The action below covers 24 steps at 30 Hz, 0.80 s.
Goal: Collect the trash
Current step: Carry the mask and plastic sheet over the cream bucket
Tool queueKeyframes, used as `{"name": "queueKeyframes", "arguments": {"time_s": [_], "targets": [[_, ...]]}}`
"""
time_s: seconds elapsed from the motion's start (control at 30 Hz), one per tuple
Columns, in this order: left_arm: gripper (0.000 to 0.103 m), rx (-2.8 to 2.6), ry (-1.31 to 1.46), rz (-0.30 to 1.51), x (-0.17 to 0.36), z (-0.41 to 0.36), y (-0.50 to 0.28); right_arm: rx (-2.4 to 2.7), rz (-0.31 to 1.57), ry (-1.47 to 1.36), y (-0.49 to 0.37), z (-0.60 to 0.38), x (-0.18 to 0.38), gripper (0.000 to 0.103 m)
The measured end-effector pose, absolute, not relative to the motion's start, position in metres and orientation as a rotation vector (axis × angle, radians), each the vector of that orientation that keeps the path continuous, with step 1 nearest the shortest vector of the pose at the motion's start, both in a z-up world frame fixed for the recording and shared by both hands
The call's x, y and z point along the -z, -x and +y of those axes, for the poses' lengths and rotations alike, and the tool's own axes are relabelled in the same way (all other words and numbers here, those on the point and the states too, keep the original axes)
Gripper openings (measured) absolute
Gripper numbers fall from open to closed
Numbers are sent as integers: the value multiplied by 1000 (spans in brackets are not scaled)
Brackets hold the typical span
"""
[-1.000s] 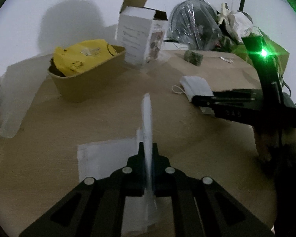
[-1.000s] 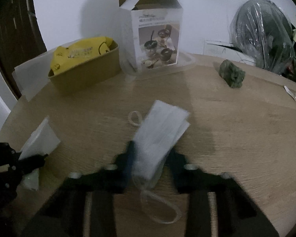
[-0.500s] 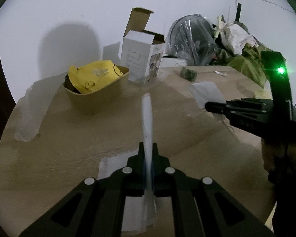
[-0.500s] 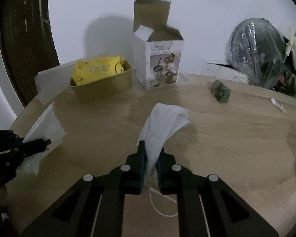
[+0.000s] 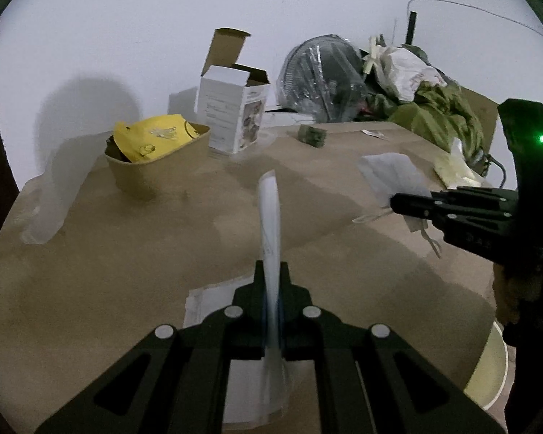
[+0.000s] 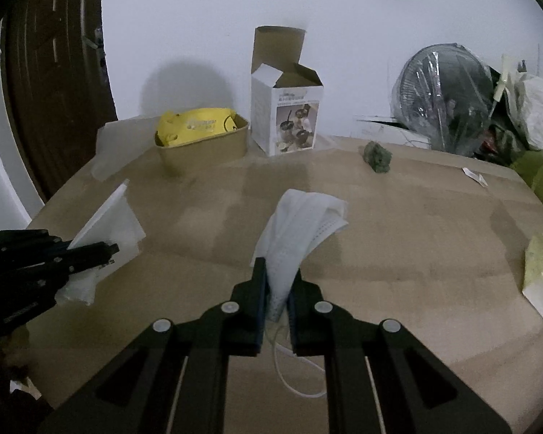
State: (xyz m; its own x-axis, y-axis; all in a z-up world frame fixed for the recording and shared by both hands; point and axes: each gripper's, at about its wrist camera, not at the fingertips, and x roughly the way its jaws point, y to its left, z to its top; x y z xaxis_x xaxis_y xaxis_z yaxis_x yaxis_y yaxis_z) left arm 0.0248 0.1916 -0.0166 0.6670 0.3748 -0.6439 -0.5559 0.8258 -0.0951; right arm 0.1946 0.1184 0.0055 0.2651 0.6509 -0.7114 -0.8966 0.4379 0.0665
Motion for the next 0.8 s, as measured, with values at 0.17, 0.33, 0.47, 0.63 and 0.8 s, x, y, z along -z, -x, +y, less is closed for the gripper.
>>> {"name": "queueKeyframes", "arguments": {"time_s": [0.17, 0.33, 0.47, 0.63, 0.8], "targets": [[4, -501, 273, 642, 14, 176, -19, -1076, 734, 387, -176, 101, -11, 10], [4, -471, 269, 633, 14, 164, -12, -1061, 722, 379, -162, 86, -15, 10], [4, -444, 270, 619, 15, 155, -8, -1044, 716, 383, -151, 75, -16, 10], [4, -408, 267, 611, 17, 142, -6, -1025, 710, 381, -138, 60, -14, 10], [4, -373, 255, 597, 17, 127, -6, -1002, 701, 371, -129, 40, -14, 10]]}}
